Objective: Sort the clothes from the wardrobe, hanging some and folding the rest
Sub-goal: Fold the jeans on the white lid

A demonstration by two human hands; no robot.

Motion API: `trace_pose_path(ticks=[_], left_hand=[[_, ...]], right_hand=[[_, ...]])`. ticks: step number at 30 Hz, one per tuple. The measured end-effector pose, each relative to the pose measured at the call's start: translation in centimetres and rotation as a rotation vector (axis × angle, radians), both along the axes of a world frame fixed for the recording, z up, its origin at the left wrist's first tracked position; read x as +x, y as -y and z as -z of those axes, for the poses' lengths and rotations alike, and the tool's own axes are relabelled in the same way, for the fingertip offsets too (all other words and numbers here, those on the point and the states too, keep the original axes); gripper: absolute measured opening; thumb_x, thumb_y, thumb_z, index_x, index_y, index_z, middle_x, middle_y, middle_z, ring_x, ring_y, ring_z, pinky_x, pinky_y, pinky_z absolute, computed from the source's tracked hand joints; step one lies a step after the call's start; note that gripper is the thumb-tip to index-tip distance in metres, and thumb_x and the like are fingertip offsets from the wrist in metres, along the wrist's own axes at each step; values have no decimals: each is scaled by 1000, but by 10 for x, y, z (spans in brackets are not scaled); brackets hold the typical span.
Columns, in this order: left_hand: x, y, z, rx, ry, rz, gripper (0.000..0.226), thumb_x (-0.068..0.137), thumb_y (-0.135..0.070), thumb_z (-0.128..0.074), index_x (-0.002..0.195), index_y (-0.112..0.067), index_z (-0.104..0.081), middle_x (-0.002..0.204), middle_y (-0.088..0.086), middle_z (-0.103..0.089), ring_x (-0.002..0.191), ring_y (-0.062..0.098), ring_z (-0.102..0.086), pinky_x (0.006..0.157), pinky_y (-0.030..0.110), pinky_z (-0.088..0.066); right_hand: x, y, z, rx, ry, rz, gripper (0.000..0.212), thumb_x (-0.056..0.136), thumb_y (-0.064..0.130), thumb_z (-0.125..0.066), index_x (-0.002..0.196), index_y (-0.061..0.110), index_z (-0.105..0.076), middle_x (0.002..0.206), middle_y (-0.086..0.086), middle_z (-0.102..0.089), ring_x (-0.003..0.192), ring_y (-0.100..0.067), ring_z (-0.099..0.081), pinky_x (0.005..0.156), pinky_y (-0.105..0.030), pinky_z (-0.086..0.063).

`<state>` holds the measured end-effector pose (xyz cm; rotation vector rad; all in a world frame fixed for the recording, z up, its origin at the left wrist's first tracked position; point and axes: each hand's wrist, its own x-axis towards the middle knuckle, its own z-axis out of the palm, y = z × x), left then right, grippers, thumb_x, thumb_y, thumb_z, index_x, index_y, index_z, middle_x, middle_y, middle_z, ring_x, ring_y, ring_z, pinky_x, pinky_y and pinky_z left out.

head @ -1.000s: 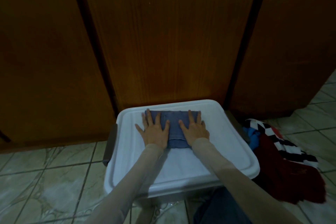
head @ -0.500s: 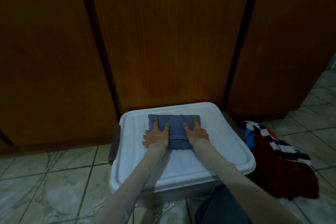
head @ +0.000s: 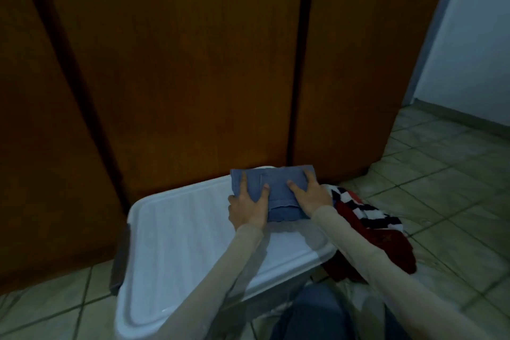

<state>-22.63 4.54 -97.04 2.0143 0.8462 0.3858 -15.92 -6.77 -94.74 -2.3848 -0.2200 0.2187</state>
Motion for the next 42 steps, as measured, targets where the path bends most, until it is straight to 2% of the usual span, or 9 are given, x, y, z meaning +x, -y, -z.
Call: trace_pose_path(ticks=[2, 7, 14, 19, 23, 28, 35, 42], left_hand=[[12, 19, -15, 1, 83, 50, 68, 90, -57, -44, 148, -39, -12, 135, 17, -38, 118, 36, -46, 98, 37, -39], [51, 85, -61, -14, 270, 216, 68, 90, -57, -45, 147, -42, -12, 143, 17, -31, 125, 35, -41, 104, 41, -36], [92, 213, -122, -17, 394, 522, 68, 90, -57, -45, 147, -44, -10, 145, 17, -29, 128, 36, -38, 107, 45, -33], [93, 312, -153, -65, 480, 722, 69, 90, -49, -52, 148, -40, -15, 137, 15, -35, 124, 32, -41, 104, 33, -30], [85, 390, -177, -130, 543, 851, 71, 89, -43, -57, 148, -39, -17, 133, 15, -38, 121, 32, -43, 101, 30, -31], [72, 487, -205, -152, 602, 996, 72, 88, -40, -57, 148, -38, -16, 131, 14, -37, 119, 33, -44, 100, 33, -34], [66, 618, -224, -170, 627, 1096, 75, 87, -40, -59, 149, -37, -15, 135, 13, -35, 121, 34, -42, 103, 36, -33], [71, 706, -228, -112, 583, 1178, 79, 87, -41, -59, 148, -38, -11, 130, 12, -34, 118, 36, -43, 105, 39, -33]], right_hand=[[9, 22, -15, 33, 45, 52, 63, 94, 52, -41, 148, 30, -16, 136, -20, -44, 116, -37, -50, 88, -35, -42], [28, 98, -66, 139, 221, 157, 65, 92, 52, -45, 147, 30, -18, 143, -13, -40, 119, -35, -49, 95, -40, -44], [22, 234, -128, 184, 418, 414, 63, 93, 39, -52, 147, 24, -22, 147, -12, -37, 125, -35, -44, 95, -34, -37], [-2, 333, -152, 193, 471, 623, 67, 90, 40, -56, 146, 27, -23, 144, -14, -40, 124, -37, -45, 98, -38, -37], [-26, 406, -174, 183, 570, 730, 66, 88, 36, -59, 144, 25, -26, 143, -13, -41, 123, -35, -45, 98, -37, -36], [-53, 503, -197, 173, 610, 871, 67, 87, 45, -57, 144, 33, -24, 139, -18, -41, 120, -38, -44, 101, -44, -38], [-71, 626, -218, 144, 728, 930, 64, 89, 34, -60, 144, 23, -29, 142, -11, -41, 124, -31, -45, 96, -31, -35], [-66, 718, -218, 159, 727, 969, 61, 88, 31, -61, 142, 19, -34, 140, -12, -44, 125, -29, -44, 99, -29, -33]])
